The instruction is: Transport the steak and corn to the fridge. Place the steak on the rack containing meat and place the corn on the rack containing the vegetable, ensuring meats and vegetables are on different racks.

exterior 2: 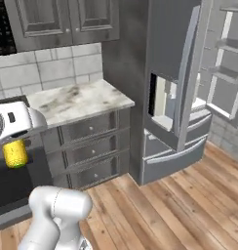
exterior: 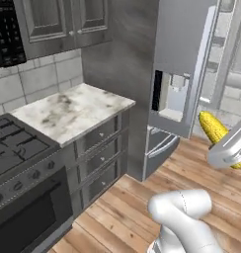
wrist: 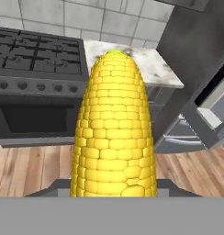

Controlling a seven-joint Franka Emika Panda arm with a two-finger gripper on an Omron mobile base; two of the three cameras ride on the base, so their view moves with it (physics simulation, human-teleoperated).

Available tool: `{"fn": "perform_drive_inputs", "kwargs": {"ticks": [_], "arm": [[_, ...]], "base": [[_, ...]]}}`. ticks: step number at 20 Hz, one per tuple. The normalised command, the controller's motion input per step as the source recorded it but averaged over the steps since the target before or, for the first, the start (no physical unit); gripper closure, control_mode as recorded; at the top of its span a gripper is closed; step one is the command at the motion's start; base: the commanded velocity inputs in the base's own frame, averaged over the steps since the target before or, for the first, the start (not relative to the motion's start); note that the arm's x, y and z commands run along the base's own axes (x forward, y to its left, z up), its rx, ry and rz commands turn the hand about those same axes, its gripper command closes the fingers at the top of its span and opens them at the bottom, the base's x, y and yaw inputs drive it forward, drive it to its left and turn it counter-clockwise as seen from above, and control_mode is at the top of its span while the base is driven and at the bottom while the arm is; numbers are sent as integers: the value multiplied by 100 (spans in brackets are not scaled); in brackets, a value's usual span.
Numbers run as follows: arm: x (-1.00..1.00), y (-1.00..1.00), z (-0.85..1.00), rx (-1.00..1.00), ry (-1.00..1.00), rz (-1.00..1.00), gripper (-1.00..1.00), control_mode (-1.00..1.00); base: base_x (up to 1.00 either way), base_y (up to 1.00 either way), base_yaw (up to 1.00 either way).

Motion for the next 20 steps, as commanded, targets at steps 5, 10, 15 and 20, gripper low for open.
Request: {"fn": "perform_drive_inputs", "kwargs": {"ticks": [5,10,15,20], "arm": [[0,0,0,0,0,0,100,100],[0,0,0,0,0,0,100,100],[0,0,0,0,0,0,100,100],[0,0,0,0,0,0,100,100]], "base": [[-14,-66,80],[-57,-100,54],[-62,-100,21],[-27,-100,22]]}}
